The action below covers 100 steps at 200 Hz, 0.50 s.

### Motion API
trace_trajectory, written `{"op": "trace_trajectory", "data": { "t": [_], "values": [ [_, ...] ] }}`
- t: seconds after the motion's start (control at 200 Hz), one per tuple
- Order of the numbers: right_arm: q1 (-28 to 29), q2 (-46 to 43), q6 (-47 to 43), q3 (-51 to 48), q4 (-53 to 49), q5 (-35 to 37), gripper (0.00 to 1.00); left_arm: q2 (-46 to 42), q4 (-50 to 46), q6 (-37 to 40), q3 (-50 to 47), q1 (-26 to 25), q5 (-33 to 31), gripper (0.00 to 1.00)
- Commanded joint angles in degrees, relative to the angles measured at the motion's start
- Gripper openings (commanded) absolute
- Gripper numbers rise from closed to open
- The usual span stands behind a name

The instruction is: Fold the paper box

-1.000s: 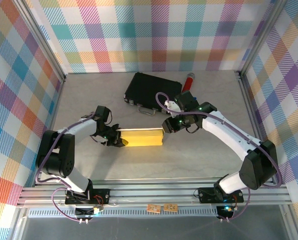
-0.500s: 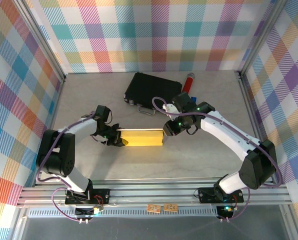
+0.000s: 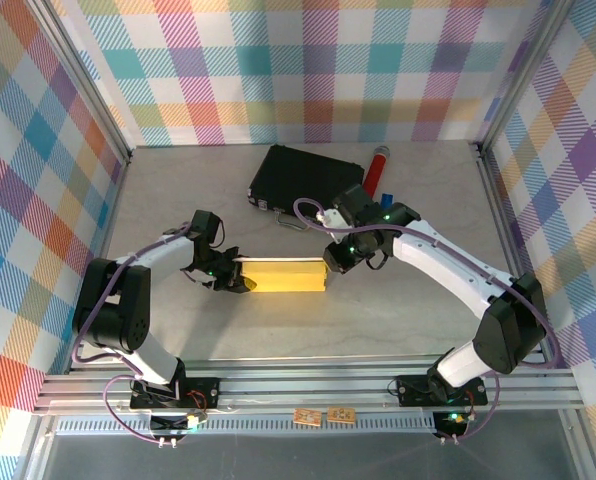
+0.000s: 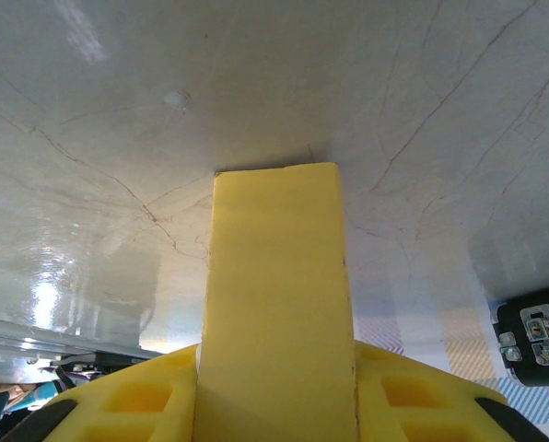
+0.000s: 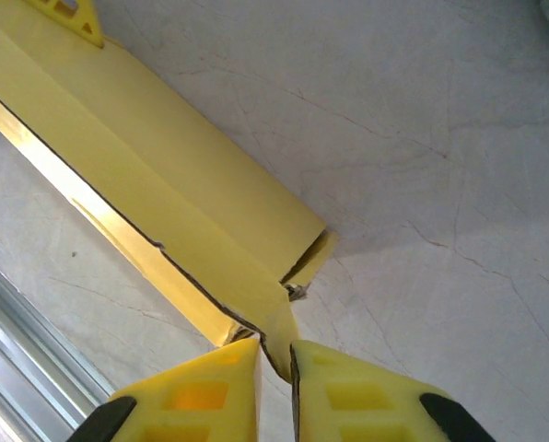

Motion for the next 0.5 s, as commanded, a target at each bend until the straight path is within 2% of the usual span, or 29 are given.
{"op": "trace_trajectory", "data": {
  "t": [0.0, 0.22, 0.495],
  "values": [
    [0.3, 0.3, 0.1, 1.1, -1.5, 1.3, 0.15, 1.8, -3.1, 0.9, 0.3, 0.4, -4.7, 0.19],
    [0.6, 1.7, 2.7, 2.5, -2.1, 1.8, 0.0, 1.8, -3.2, 1.1, 0.4, 0.5, -4.7, 0.19],
    [1.2, 3.5, 9.0, 4.6, -3.5, 1.2, 0.0, 1.8, -3.2, 0.9, 0.3, 0.4, -4.8, 0.19]
  ]
}}
